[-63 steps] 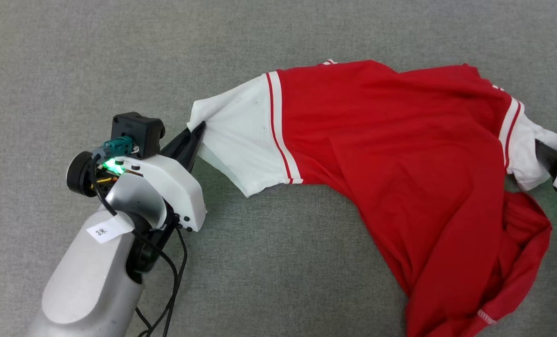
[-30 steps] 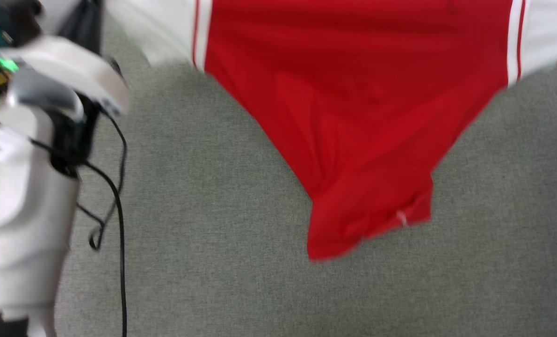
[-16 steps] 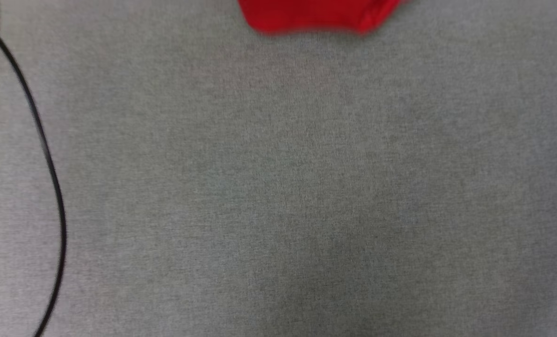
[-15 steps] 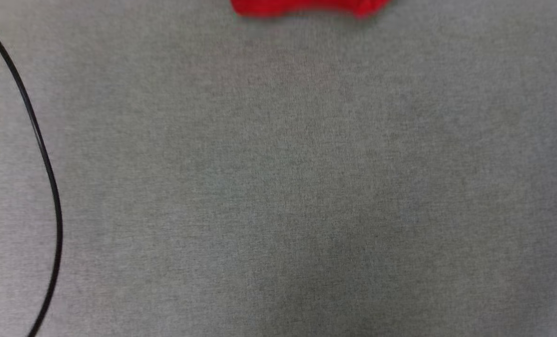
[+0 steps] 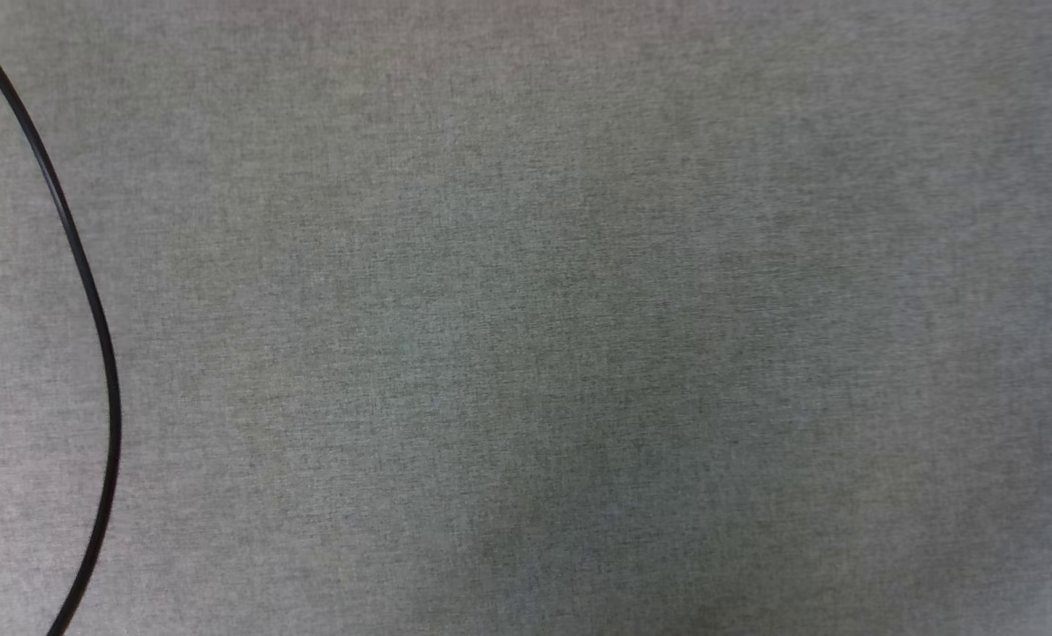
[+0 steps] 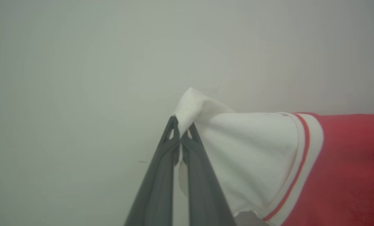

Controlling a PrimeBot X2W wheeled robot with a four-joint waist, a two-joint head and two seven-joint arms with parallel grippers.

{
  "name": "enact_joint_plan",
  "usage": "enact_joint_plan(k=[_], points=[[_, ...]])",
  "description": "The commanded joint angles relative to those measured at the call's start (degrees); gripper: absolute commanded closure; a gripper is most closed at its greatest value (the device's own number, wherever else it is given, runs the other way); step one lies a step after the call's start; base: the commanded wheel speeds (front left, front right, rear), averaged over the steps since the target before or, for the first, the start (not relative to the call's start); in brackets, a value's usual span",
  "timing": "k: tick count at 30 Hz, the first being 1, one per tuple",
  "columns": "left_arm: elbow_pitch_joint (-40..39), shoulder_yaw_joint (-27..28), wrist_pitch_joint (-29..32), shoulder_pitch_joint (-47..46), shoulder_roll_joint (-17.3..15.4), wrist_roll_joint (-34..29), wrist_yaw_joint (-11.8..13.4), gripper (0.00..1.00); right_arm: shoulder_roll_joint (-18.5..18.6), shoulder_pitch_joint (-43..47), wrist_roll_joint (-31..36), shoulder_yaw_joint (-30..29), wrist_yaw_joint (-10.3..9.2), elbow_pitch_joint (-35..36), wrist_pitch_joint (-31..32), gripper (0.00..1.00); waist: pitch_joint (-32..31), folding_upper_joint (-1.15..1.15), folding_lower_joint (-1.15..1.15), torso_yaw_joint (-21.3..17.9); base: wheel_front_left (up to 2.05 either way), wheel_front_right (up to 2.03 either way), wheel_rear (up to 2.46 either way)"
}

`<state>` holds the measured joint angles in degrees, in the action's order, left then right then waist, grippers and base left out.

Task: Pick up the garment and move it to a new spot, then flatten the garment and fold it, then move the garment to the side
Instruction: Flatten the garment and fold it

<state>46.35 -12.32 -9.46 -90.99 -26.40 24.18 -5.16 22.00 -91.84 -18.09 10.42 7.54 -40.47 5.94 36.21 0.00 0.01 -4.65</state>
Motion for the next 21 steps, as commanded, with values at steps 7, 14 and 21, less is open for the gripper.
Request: enact_joint_plan(k=[7, 14, 21], points=[[4.37, 0.61, -2.34, 9.09, 0.91, 4.92, -1.87, 1.0, -0.75, 6.82, -8.29, 5.59, -0.1, -3.6, -3.14, 1.0, -0.13, 0.0, -0.01, 0.54, 0.0, 0.0, 0.0], [2.88, 0.13, -4.9, 26.89, 2.65, 11.98, -2.33, 1.0, -1.0, 26.09, -16.64, 9.14, -0.1, -1.33, -6.66, 1.0, -5.81, 0.0, -0.01, 1.01, 0.0, 0.0, 0.0], [-3.69, -0.39, -5.74, 46.3, 1.85, 16.53, -2.36, 1.0, -0.37, 44.8, -22.22, 9.18, -0.1, 2.18, -9.18, 1.0, -12.75, 0.0, -0.01, 1.21, 0.0, 0.0, 0.0]])
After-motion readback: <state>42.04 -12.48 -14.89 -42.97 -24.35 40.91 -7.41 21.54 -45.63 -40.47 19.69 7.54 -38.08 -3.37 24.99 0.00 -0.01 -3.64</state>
